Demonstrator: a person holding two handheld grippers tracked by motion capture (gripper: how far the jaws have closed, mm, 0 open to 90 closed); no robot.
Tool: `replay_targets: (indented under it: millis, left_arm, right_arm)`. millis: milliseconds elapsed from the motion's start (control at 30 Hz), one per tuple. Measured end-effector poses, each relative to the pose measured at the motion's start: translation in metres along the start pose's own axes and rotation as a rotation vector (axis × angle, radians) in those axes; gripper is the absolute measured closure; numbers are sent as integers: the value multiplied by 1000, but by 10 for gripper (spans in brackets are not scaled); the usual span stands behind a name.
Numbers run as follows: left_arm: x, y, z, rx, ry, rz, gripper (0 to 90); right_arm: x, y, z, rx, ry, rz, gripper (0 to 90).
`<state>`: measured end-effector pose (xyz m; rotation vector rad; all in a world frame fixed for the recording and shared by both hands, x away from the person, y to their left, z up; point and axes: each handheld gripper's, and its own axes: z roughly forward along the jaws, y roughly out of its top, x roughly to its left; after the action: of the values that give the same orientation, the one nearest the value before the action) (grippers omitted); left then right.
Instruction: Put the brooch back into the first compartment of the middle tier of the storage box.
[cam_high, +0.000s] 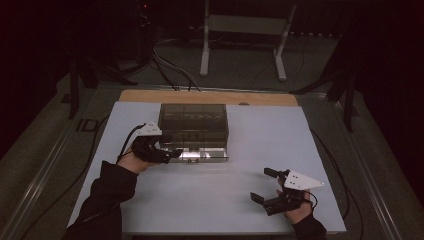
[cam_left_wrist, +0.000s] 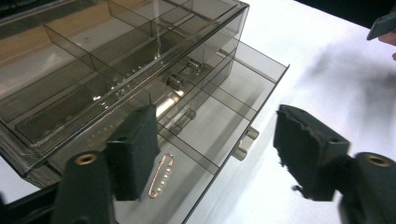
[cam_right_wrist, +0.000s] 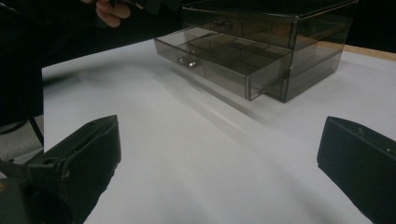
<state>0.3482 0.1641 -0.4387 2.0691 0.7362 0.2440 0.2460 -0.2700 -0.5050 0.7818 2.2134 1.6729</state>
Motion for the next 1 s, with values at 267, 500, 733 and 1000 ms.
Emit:
replay_targets:
  millis: [267,500,733,1000]
  left_arm:
    - [-4,4,-6,1,0,13,177]
    - [-7,8,-12,1,-10,12,102]
    - [-7,8,-17,-22,-31,5,15]
    - [-6,5,-23,-44,-38,4,3]
  right_arm:
    - [0,0,0,-1,-1,-2,0]
    - [0,0,0,-5,3,2,0]
    - [0,0,0,-3,1,1,0]
    - [0,0,1,0,1,-3,0]
